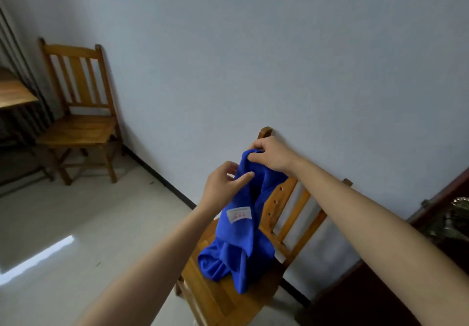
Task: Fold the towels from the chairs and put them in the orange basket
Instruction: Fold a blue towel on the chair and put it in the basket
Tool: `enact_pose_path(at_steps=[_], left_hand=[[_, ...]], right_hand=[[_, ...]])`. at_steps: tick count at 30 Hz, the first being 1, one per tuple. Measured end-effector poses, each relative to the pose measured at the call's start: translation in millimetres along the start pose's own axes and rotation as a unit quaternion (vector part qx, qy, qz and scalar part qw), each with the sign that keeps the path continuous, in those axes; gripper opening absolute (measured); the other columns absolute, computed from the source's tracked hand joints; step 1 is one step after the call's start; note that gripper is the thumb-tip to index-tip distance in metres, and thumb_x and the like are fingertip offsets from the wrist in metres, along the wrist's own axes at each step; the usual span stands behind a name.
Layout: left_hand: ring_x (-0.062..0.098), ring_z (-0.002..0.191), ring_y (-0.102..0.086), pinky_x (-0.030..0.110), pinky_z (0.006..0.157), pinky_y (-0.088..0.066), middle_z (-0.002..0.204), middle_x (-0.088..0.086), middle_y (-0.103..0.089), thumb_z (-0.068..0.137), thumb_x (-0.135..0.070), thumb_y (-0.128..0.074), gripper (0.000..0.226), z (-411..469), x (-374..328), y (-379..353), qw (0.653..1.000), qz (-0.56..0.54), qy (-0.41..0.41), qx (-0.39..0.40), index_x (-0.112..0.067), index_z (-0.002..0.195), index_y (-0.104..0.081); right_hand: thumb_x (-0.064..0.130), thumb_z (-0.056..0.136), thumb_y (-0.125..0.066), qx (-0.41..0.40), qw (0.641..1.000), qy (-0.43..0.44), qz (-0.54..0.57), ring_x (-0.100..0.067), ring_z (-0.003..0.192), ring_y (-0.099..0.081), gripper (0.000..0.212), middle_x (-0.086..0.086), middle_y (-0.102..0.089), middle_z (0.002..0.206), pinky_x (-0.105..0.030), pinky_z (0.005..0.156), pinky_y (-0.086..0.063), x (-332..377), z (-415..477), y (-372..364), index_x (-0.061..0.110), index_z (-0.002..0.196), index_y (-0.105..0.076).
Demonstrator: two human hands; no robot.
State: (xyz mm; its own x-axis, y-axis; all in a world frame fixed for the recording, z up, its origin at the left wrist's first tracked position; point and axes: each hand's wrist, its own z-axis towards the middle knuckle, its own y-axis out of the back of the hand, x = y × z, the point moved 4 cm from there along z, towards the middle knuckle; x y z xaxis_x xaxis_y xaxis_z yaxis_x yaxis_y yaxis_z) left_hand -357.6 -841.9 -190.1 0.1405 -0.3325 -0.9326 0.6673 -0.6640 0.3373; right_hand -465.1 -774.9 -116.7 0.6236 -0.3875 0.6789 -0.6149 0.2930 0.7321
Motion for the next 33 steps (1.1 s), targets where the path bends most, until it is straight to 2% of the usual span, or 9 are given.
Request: enact_pose_path(at_steps=[5,8,11,14,19,23,27,30,33], left_hand=[[0.021,0.082,-0.058,0.035,0.067,-0.045,0.087,-0.002,-0.06,0.083,-0.013,-0.054,0.006,-17.2,-0.5,11.7,0.99,0.124,0.033,-0.063,-0.019,0.085,-0.052],[0.023,0.075,-0.052,0.031,0.061,-0.035,0.074,-0.003,-0.054,0.082,-0.014,-0.051,0.005,-27.5,10.5,17.9,0.967,0.232,0.066,-0.083,-0.017,0.083,-0.047],[0.026,0.079,-0.054,0.03,0.066,-0.032,0.074,-0.002,-0.055,0.082,-0.014,-0.047,0.004,-37.2,23.8,24.5,0.949,0.288,0.1,-0.079,-0.017,0.082,-0.045],[0.023,0.076,-0.047,0.032,0.075,-0.029,0.072,-0.003,-0.052,0.082,-0.011,-0.044,0.007,-40.7,28.5,33.1,0.944,0.298,0.107,-0.089,-0.018,0.083,-0.044],[0.021,0.069,-0.045,0.031,0.065,-0.036,0.067,0.0,-0.048,0.086,-0.014,-0.055,0.009,-37.2,22.4,35.6,0.996,0.032,0.082,-0.034,-0.005,0.084,-0.052],[0.019,0.07,-0.051,0.032,0.065,-0.042,0.07,-0.002,-0.056,0.082,-0.018,-0.06,0.009,-43.0,18.3,39.3,0.992,0.12,0.05,0.001,-0.015,0.083,-0.051],[0.024,0.079,-0.055,0.03,0.062,-0.037,0.081,-0.001,-0.058,0.08,-0.013,-0.052,0.016,-49.6,22.3,46.5,0.958,0.287,0.017,-0.023,-0.017,0.095,-0.049],[0.024,0.085,-0.056,0.035,0.066,-0.045,0.09,0.001,-0.061,0.081,-0.008,-0.049,0.019,-55.9,38.1,54.5,0.96,0.274,0.052,-0.028,-0.013,0.098,-0.054],[0.025,0.087,-0.061,0.041,0.077,-0.053,0.088,0.007,-0.065,0.083,-0.008,-0.053,0.012,-59.0,56.9,64.1,0.97,0.226,0.085,-0.018,-0.007,0.092,-0.061]], right_hand=[[0.013,0.091,-0.056,0.025,0.999,0.042,0.024,-0.011,0.069,-0.055,0.014,-0.002,-0.062,0.074,-0.021,0.065,-0.045,10.5,-22.6,-1.3,0.009,0.08,-0.065],[0.016,0.091,-0.056,0.031,0.998,0.039,0.027,-0.013,0.071,-0.057,0.019,-0.007,-0.065,0.079,-0.022,0.066,-0.047,11.0,-28.3,-3.1,0.001,0.09,-0.067],[0.017,0.091,-0.057,0.041,0.998,0.04,0.02,-0.012,0.074,-0.059,0.017,-0.004,-0.066,0.081,-0.016,0.066,-0.047,14.4,-33.7,-5.6,0.004,0.091,-0.068],[0.018,0.091,-0.057,0.036,0.998,0.052,-0.01,-0.01,0.071,-0.055,0.019,-0.006,-0.064,0.081,-0.006,0.056,-0.042,18.2,-39.6,-10.3,0.002,0.091,-0.067],[0.019,0.092,-0.055,0.004,0.999,0.053,-0.01,-0.008,0.061,-0.049,0.018,0.0,-0.056,0.066,-0.009,0.05,-0.037,18.4,-44.4,-12.7,0.007,0.08,-0.062],[0.019,0.092,-0.055,0.002,0.999,0.043,-0.009,-0.011,0.068,-0.055,0.016,-0.004,-0.062,0.076,-0.014,0.058,-0.043,12.2,-49.9,-7.9,0.008,0.083,-0.063],[0.018,0.091,-0.057,0.003,0.999,0.045,-0.014,-0.016,0.074,-0.058,0.017,-0.012,-0.065,0.084,-0.025,0.067,-0.047,6.7,-54.1,-9.0,0.003,0.085,-0.065],[0.018,0.089,-0.058,-0.017,0.998,0.044,-0.034,-0.021,0.076,-0.058,0.02,-0.02,-0.066,0.086,-0.038,0.074,-0.049,-2.2,-53.1,-4.0,0.0,0.083,-0.065],[0.019,0.087,-0.06,-0.042,0.997,0.031,-0.059,-0.019,0.075,-0.057,0.018,-0.015,-0.064,0.081,-0.037,0.074,-0.049,-18.4,-54.3,7.3,0.007,0.075,-0.064]])
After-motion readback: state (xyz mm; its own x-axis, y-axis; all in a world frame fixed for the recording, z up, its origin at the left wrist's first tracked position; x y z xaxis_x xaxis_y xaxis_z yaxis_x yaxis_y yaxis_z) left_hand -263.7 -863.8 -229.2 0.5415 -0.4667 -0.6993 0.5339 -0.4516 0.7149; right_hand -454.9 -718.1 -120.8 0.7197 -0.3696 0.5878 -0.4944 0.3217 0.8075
